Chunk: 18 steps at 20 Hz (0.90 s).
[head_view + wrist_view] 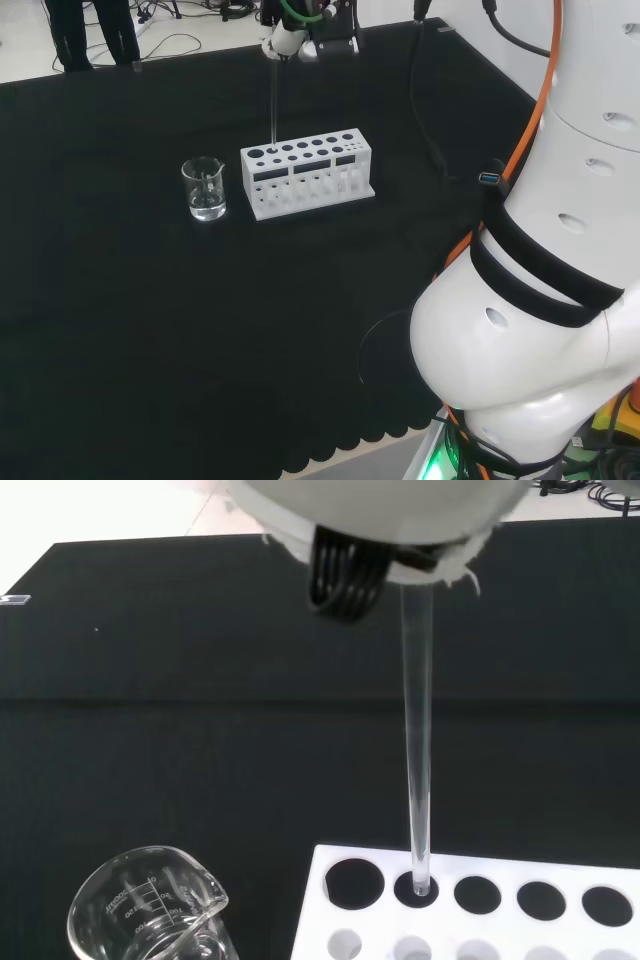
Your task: Put the glass rod back on the white test tube rack.
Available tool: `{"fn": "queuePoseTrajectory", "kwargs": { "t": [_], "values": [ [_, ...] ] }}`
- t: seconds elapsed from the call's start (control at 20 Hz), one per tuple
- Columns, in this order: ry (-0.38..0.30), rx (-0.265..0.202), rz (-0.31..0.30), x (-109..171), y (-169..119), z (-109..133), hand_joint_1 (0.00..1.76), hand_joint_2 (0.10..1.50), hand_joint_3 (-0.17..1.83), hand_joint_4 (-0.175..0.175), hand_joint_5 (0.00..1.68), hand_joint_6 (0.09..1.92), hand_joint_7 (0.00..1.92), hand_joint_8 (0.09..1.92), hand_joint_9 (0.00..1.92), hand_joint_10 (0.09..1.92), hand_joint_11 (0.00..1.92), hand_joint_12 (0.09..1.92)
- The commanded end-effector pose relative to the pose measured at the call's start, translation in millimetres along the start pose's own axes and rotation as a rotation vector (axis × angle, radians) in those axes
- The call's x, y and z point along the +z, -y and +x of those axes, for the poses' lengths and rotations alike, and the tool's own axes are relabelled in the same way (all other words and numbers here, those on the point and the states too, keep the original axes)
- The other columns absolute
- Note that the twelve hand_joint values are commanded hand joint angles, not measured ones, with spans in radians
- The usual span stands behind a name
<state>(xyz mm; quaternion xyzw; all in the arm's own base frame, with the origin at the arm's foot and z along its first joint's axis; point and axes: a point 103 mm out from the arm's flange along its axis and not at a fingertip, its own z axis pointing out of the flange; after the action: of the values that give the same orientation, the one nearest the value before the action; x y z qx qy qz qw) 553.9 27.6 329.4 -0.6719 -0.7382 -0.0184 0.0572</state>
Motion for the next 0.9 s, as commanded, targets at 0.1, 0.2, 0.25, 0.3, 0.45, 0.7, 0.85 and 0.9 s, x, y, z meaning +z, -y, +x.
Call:
{"fn": "queuePoseTrajectory", "kwargs": {
  "t": [0.1, 0.2, 0.25, 0.3, 0.45, 0.7, 0.85, 0.9],
  "values": [
    [0.002, -0.001, 0.008, 7, -2, 3, 1.33, 0.62, 0.70, -0.175, 1.25, 0.49, 1.38, 0.73, 1.75, 0.53, 1.71, 0.43],
    [0.003, -0.003, 0.017, 12, -2, 1, 1.33, 0.62, 0.71, -0.175, 1.25, 0.49, 1.38, 0.74, 1.75, 0.53, 1.71, 0.43],
    [0.005, -0.003, 0.021, 14, -2, 0, 1.33, 0.62, 0.71, -0.175, 1.25, 0.49, 1.38, 0.74, 1.75, 0.53, 1.71, 0.43],
    [0.006, -0.003, 0.023, 16, -2, -1, 1.33, 0.62, 0.71, -0.175, 1.25, 0.49, 1.38, 0.74, 1.75, 0.53, 1.71, 0.43],
    [0.000, -0.006, 0.034, 22, -5, -2, 1.33, 0.62, 0.71, -0.175, 1.25, 0.49, 1.38, 0.74, 1.75, 0.53, 1.71, 0.43],
    [-0.002, -0.016, 0.043, 33, -9, -1, 1.33, 0.62, 0.71, -0.175, 1.25, 0.49, 1.38, 0.74, 1.75, 0.53, 1.71, 0.43],
    [-0.002, -0.027, 0.046, 38, -12, 1, 1.33, 0.62, 0.71, -0.175, 1.25, 0.49, 1.38, 0.74, 1.75, 0.53, 1.71, 0.43],
    [-0.001, -0.031, 0.048, 39, -12, 2, 1.33, 0.62, 0.71, -0.175, 1.25, 0.49, 1.38, 0.74, 1.75, 0.53, 1.71, 0.43]
  ]
}}
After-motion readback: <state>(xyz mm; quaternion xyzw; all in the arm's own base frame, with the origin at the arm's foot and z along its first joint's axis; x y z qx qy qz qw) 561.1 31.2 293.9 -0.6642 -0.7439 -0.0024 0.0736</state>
